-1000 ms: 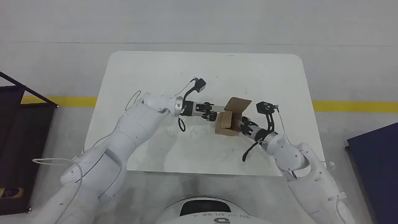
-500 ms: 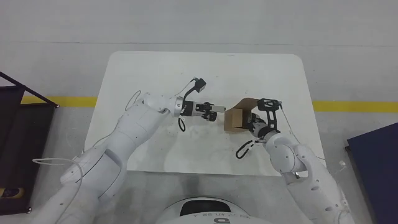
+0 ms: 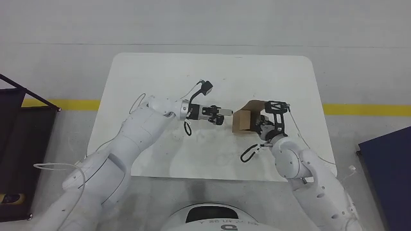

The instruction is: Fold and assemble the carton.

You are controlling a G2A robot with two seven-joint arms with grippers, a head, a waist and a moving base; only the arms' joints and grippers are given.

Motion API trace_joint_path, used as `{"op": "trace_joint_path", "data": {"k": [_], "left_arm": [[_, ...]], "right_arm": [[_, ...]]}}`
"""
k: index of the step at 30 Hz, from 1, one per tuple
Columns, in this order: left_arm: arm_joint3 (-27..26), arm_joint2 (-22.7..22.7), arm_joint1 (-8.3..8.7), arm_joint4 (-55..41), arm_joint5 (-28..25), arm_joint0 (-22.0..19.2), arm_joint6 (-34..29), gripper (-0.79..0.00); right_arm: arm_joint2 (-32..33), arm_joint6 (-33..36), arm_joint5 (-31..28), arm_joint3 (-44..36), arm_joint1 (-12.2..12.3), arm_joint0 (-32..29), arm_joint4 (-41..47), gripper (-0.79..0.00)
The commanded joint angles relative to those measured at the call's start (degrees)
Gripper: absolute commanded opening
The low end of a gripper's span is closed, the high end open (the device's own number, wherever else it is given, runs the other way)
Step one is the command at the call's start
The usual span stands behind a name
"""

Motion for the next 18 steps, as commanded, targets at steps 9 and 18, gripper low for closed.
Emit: {"op": "trace_joint_path", "data": {"k": [9, 18], "left_arm": [[0.00, 0.00, 0.00, 0.00, 0.00, 0.00, 0.00, 0.000], [0.00, 0.00, 0.00, 0.00, 0.00, 0.00, 0.00, 0.000]], "right_arm": [[-0.36, 0.70, -0.71, 0.39, -0.71, 1.55, 4.06, 0.000], [8.07, -15.29, -17.19, -1.99, -0.96, -5.55, 24.06, 0.000]]}}
